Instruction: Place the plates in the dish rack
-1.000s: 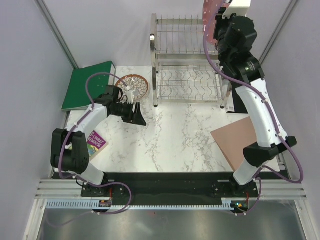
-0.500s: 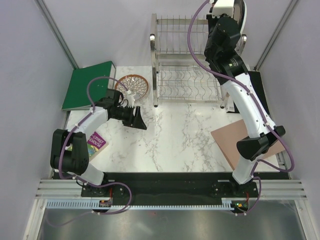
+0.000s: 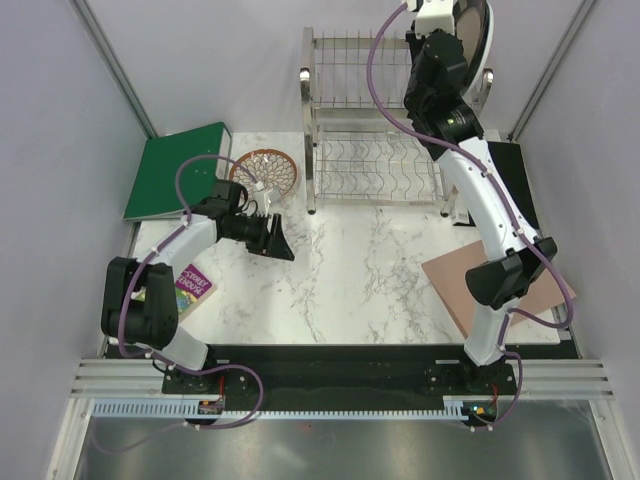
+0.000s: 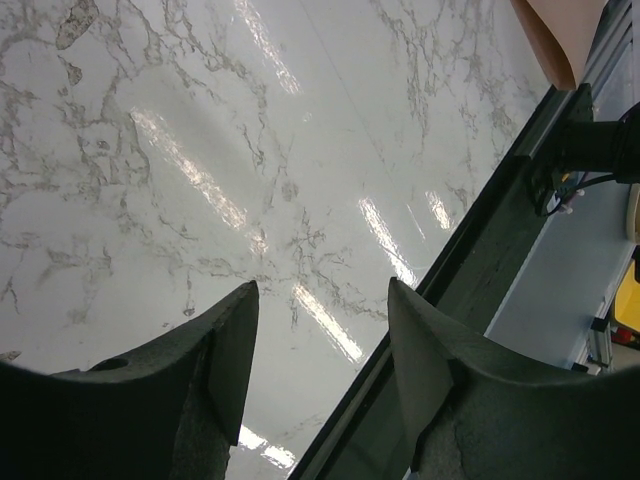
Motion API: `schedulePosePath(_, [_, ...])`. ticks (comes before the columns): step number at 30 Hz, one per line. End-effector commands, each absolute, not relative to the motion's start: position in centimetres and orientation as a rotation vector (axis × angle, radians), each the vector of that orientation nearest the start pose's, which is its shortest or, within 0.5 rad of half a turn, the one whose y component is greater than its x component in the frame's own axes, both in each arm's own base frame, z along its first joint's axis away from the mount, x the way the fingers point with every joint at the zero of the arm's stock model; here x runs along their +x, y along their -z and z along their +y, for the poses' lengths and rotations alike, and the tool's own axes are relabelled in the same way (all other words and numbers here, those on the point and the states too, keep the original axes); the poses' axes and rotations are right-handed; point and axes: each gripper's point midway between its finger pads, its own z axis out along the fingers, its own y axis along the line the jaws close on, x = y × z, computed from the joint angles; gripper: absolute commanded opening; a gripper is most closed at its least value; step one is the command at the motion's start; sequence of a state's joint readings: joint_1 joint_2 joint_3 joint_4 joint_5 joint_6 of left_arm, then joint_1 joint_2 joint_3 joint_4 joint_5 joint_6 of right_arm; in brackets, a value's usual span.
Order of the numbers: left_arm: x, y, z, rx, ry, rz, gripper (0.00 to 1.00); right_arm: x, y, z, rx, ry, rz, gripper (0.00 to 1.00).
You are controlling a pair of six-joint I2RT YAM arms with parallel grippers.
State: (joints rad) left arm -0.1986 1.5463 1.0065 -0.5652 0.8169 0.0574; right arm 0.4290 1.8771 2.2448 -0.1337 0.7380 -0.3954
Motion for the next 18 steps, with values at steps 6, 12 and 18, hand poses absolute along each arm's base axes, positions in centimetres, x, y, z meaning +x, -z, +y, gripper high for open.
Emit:
schedulePosePath(6, [27.9, -10.8, -19.1, 0.628, 1.170, 2.414, 0.61, 50.1, -56.3, 6.7, 0.153, 0.423, 1.283, 0.00])
schedulePosePath(12, [28.0, -10.5, -19.2, 0.623, 1.178, 2.417, 0.61, 50.8, -55.8, 6.5, 0.106, 0.481, 1.295, 0.00])
schedulePosePath(18, [27.9, -10.2, -19.2, 0.623, 1.183, 2.417, 0.61, 51.0, -56.1, 6.6, 0.077, 0.511, 1.281, 0.00])
